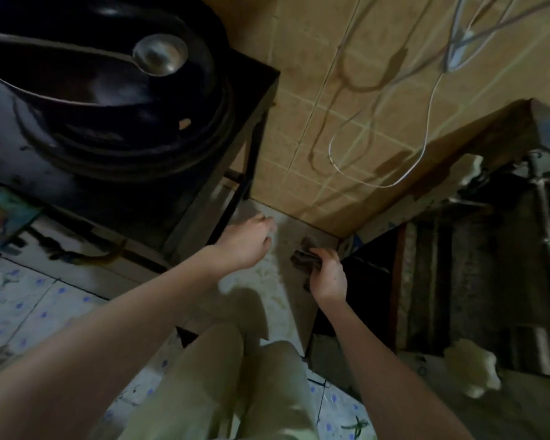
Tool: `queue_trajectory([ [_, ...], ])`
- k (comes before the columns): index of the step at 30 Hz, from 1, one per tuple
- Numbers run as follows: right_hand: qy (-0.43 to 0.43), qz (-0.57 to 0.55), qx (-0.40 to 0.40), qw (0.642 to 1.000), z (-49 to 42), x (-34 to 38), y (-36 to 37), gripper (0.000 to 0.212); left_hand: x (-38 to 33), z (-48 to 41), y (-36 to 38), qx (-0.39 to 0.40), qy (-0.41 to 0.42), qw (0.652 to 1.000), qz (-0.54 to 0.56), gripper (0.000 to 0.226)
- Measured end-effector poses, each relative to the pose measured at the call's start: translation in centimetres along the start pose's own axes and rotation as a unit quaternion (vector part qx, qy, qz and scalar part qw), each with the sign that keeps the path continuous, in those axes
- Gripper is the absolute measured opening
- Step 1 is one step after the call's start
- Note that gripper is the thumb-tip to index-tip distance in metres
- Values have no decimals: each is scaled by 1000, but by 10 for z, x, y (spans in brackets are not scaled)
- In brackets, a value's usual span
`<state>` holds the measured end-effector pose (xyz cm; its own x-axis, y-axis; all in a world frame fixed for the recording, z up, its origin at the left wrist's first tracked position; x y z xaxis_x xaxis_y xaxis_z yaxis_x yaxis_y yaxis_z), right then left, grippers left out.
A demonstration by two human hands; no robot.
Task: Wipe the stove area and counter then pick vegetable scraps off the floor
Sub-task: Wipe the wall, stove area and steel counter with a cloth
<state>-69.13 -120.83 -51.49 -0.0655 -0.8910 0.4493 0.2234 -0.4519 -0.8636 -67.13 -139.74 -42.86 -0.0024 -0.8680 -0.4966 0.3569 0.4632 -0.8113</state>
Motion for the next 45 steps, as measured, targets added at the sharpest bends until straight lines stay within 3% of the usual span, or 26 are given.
queue_trajectory([
  [15, 34, -15, -27, 999, -113, -138, 191, 44, 110, -153, 184, -43, -29, 996, -73, 30],
  [17, 45, -107, -40, 992, -130, -151, 216, 32, 130, -173, 209, -43, -30, 996, -78, 29],
  [21, 125, -314, -54, 940, -161, -188, 273, 14, 165, -207, 252, -50, -42, 995, -75, 30],
  [23, 134, -240, -57, 960, -176, -201, 293, 17, 179, -222, 270, -55, -43, 995, -77, 29],
  [27, 65, -108, -29, 992, -198, -215, 334, 39, 203, -248, 303, -61, -40, 993, -88, 29],
  [34, 103, -138, -56, 983, -229, -235, 366, 42, 233, -278, 343, -58, -18, 996, -65, 28],
  [45, 39, -121, -87, 988, -301, -236, 377, 45, 275, -313, 374, -47, -17, 992, -113, 28],
])
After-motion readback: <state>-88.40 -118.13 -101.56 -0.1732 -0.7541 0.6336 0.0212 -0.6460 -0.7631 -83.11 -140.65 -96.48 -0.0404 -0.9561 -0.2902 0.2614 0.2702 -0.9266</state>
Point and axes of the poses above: each hand's wrist, its own z-axis away from the middle knuckle, its own y-axis out of the palm, x = y × z, the point moved 8 cm from there along -z, towards the middle knuckle, and after that the axes turned 2 degrees about y, right-handed, at the moved point
